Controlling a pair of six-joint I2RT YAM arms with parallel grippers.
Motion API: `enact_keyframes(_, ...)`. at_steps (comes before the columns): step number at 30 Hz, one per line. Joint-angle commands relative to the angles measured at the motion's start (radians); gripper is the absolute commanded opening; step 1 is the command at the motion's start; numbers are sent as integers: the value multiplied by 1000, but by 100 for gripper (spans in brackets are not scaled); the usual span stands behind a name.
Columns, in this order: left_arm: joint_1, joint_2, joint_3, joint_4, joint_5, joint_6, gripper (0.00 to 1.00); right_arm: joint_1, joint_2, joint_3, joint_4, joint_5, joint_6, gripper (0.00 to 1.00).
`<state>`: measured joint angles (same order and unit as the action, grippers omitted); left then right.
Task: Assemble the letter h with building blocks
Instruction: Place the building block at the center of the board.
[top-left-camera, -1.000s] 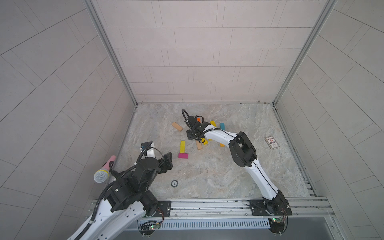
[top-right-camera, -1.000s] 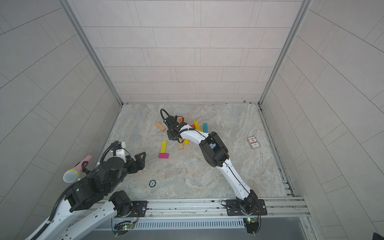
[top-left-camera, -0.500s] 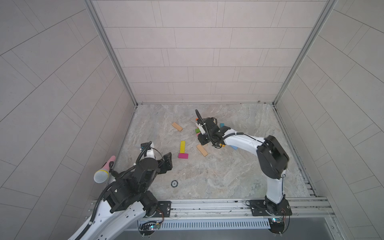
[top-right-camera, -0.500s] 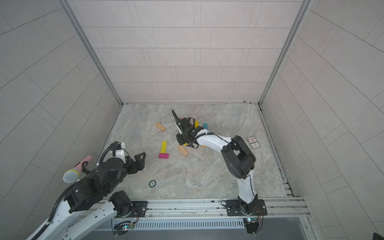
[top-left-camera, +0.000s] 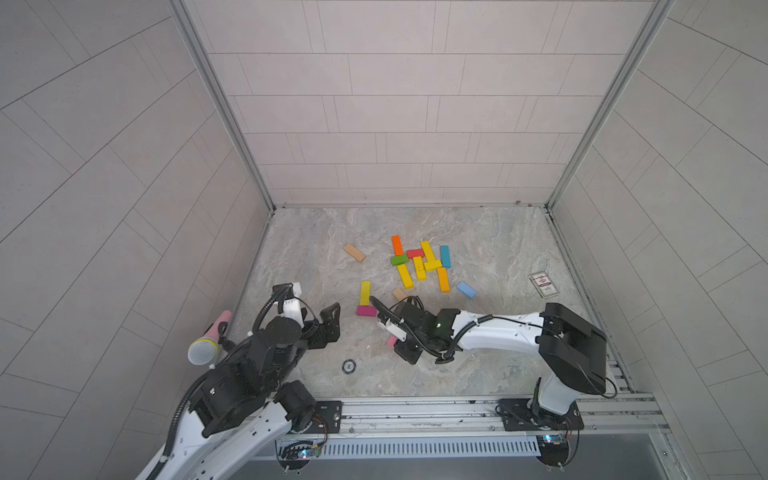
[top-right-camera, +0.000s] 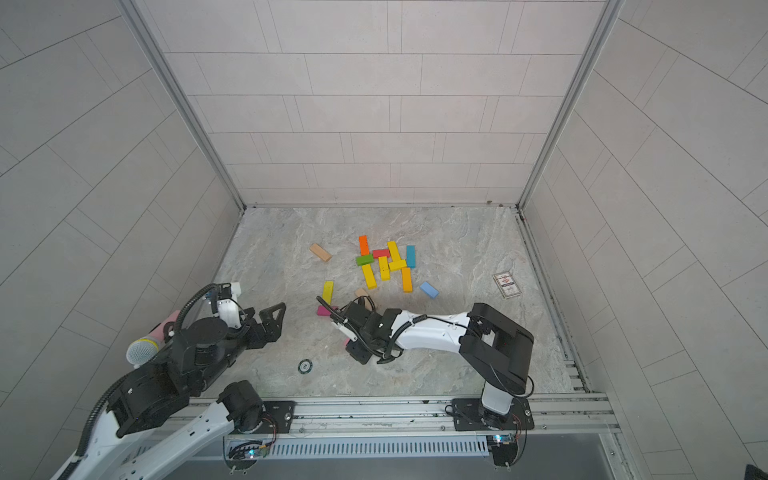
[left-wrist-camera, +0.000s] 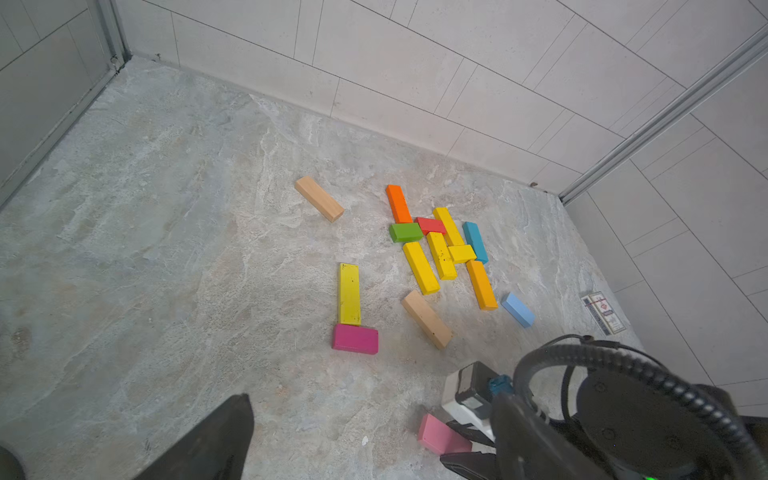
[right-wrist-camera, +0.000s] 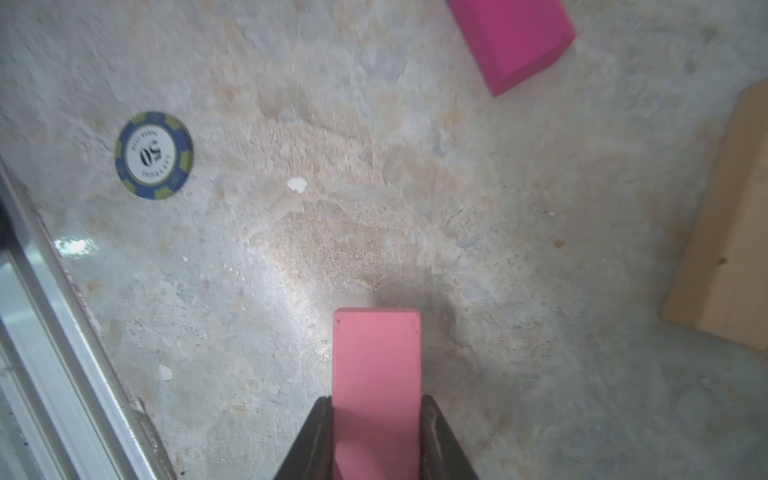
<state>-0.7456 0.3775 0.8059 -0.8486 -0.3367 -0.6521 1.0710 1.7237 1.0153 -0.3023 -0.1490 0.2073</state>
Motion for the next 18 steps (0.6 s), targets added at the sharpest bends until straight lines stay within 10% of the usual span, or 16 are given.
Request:
enact_keyframes(1,0,-9,37,-54,-27,27,97,10,23,8,-17,56,-43,21)
enact_keyframes(9,0,-9,46,-65,-26,40,97,14,21,-23,10,135,-23,59)
enact_keyframes(18,-1,-28,46,-70,-7,35,98,47,-70,-105,22,247,108,71)
